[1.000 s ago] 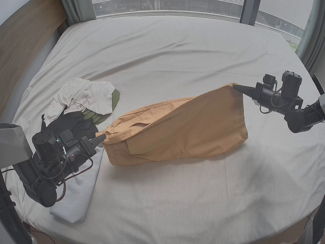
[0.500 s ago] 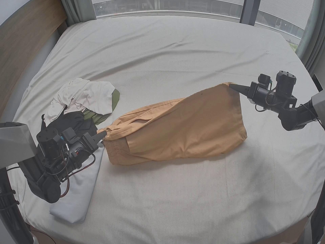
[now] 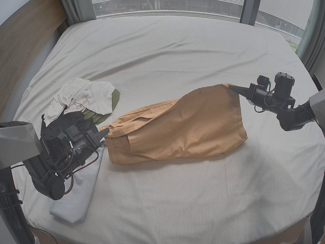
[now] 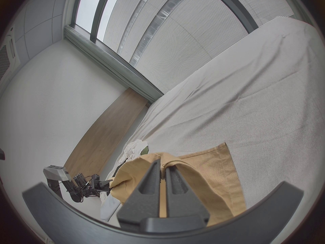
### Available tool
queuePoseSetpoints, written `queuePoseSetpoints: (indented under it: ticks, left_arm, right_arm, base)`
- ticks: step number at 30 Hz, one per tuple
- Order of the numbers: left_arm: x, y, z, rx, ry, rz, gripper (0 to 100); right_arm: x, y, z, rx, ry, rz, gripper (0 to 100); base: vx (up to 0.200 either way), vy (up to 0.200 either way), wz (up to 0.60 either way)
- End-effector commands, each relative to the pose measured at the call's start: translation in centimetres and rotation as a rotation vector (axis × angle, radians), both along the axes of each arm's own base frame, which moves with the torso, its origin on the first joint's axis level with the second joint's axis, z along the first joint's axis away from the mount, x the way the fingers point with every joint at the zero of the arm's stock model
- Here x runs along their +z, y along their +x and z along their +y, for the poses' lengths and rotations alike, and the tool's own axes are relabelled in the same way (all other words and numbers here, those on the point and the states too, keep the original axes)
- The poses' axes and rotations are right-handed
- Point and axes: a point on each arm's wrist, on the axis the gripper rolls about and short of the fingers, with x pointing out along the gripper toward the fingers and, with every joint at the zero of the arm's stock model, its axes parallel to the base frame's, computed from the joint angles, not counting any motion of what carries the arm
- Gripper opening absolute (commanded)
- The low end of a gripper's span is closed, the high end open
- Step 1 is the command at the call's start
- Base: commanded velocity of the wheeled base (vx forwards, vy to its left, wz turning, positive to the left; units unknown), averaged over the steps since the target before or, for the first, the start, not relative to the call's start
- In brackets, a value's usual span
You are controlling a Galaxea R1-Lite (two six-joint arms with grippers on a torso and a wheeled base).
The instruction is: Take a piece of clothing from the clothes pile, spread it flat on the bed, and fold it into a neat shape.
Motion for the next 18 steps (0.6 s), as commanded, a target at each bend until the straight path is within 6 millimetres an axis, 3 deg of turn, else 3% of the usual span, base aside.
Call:
queuePoseSetpoints:
  ticks: [1, 14, 15, 17, 18]
  left_arm:
    - [-0.38, 0.19, 0.00, 0.001, 0.001, 0.008, 0]
    - [-0.41, 0.38, 0.08, 0.006, 0.000, 0.005, 0]
    - [-0.38, 0.41, 0.08, 0.006, -0.001, 0.004, 100]
    - [-0.30, 0.51, 0.16, 0.008, -0.002, 0.000, 100]
    - [-0.25, 0.57, 0.15, 0.009, -0.003, -0.003, 100]
  right_arm:
    - [-0.52, 0.28, 0.03, -0.002, -0.001, 0.008, 0]
    - [-0.88, 0.85, 0.05, -0.004, -0.004, 0.003, 0]
    - [-0.80, 0.87, 0.12, -0.002, -0.004, 0.000, 0]
    - [-0.71, 1.03, 0.13, -0.002, -0.004, -0.006, 0]
    - [-0.77, 1.10, 0.13, -0.002, -0.004, -0.006, 100]
  base:
    - [0.000, 0.000, 0.00]
    - [0.000, 0.000, 0.00]
    - [0.000, 0.000, 0.00]
    - [0.000, 0.000, 0.00]
    - [0.000, 0.000, 0.00]
